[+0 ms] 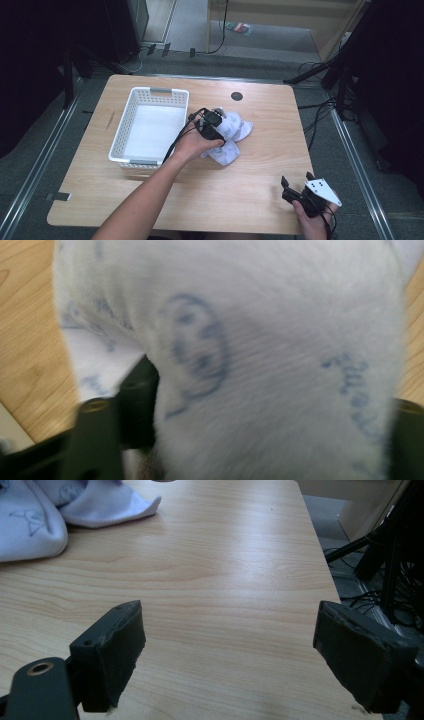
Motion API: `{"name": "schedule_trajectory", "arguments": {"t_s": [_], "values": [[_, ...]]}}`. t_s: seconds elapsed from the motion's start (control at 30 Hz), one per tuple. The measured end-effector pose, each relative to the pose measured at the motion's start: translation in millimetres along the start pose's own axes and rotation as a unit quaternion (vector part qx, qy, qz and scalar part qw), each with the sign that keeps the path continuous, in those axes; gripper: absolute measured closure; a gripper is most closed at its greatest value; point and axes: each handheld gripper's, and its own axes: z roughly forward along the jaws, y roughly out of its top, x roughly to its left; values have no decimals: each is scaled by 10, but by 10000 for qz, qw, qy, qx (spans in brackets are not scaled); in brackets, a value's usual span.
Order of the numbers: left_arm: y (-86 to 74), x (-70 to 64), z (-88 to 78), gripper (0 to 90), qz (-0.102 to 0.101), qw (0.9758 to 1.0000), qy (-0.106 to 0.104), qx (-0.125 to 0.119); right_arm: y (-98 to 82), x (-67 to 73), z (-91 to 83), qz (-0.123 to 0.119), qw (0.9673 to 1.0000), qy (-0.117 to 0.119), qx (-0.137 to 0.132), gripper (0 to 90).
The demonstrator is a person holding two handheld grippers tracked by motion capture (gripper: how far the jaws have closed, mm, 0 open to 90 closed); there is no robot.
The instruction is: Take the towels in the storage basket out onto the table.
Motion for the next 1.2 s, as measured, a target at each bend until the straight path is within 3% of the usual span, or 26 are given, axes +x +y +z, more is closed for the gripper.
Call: {"name": "schedule_trajectory", "arguments": {"t_s": [0.03,0.17,0.27,0.43,0.6,0.9,1.2], "values": [[7,-14,-10,168,-11,10000,-12,-1,0,0,0,-8,10000,-2,0,131],[18,-33,-51,0,-51,10000,21,-24,-1,4,-1,-6,10000,0,-4,131],[15,-16,-96,0,10,9998,171,-81,0,1,-1,-6,10000,-11,-4,131],[-2,21,-200,0,-9,9997,28,-239,0,1,0,-6,10000,-11,2,130],[-45,103,-346,0,77,9990,154,-408,0,1,2,-5,10000,-7,8,130],[-120,232,-538,0,20,9982,-4,-595,1,2,5,-10,10000,-10,17,128],[-106,218,-658,0,43,9976,-68,-684,2,6,6,-17,10000,-25,34,128]]}}
